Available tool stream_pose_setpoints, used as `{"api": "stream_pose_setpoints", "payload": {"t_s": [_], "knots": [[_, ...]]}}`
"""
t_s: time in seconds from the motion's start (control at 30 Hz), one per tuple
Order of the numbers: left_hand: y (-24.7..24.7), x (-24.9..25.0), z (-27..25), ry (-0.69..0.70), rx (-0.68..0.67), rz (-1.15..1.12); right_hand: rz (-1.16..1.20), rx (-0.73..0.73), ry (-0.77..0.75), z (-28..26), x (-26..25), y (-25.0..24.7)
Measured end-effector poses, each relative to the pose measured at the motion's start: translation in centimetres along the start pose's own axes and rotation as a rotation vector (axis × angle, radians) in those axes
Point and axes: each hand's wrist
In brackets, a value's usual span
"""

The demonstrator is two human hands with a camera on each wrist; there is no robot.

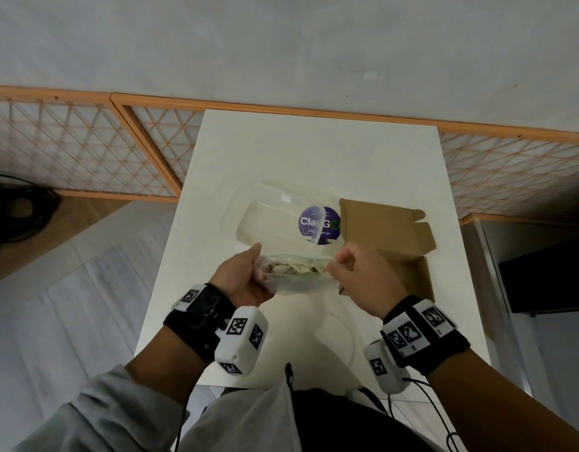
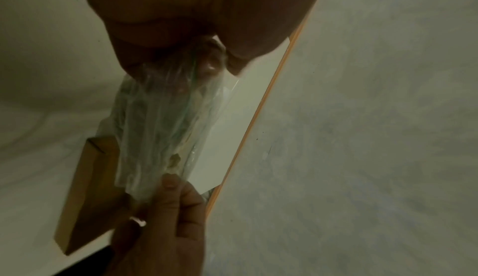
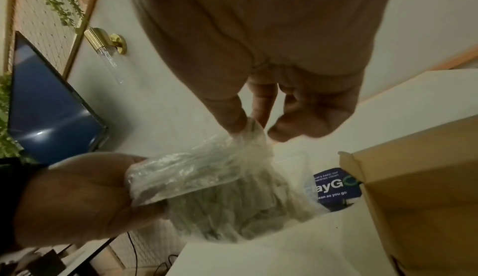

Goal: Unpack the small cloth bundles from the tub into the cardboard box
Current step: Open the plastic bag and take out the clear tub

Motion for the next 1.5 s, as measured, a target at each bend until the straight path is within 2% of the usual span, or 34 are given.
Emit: {"api": "stream_pose_setpoints", "payload": {"t_s": [0.03,0.1,0.17,0.3,0.37,0.43,0.5,0.6,0.67,0.73,0.87,0.97,1.1,1.23,1.33,1.5], "knots": [[0.0,0.1,-0.1,0.003,-0.052,0.051,-0.025,0.01,-0.009,-0.1,-0.1,0.0],[-0.5,-0.2,0.1,0.108,-0.072,0.191,-0.005,0.015,0.01,0.0,-0.4,0.1],[-1.0,-0.5,0.3,0.247,0.002,0.434,0.082,-0.021,0.092,0.0,-0.8,0.1],[-1.3,-0.8,0.5,0.518,0.089,1.024,0.411,-0.111,0.255,0.3,-1.0,0.2],[-2.0,-0.8,1.1,0.62,0.143,1.126,0.617,-0.178,0.349,0.4,-1.2,-0.1],[-2.5,-0.8,1.7,0.67,0.162,1.125,0.835,-0.257,0.436,0.5,-1.3,-0.5],[-2.6,-1.0,1.8,0.65,0.14,1.063,1.023,-0.322,0.503,0.4,-1.4,-0.8],[-1.9,-1.1,1.6,0.478,0.142,0.703,1.181,-0.419,0.536,0.4,-1.1,-0.9],[-1.2,-0.6,1.1,0.273,0.141,0.427,1.15,-0.469,0.53,0.2,-0.7,-0.7],[-0.7,0.1,0.9,0.089,0.119,0.25,1.078,-0.491,0.518,0.0,-0.3,-0.5],[-0.2,0.5,0.7,-0.072,-0.01,0.094,0.976,-0.476,0.469,-0.1,0.7,0.0],[-0.5,0.3,1.1,-0.091,-0.026,0.12,0.981,-0.533,0.408,-0.3,1.0,-0.1],[-0.9,-0.3,1.6,-0.032,-0.013,0.231,0.935,-0.551,0.314,-0.3,1.0,0.2],[-1.1,-1.9,2.1,0.096,0.024,0.363,0.895,-0.459,0.316,0.4,1.1,1.5],[-1.9,-2.9,2.6,0.159,0.036,0.452,0.88,-0.441,0.321,0.8,1.2,2.3],[-3.4,-3.9,3.5,0.105,0.018,0.459,0.929,-0.522,0.443,1.9,2.4,3.8]]}}
Point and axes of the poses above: each hand's wrist, its own z-axis towards the middle knuckle, its own y-axis out of the palm, x = y × z, and after that the axes turned 8 degrees about y, right-handed
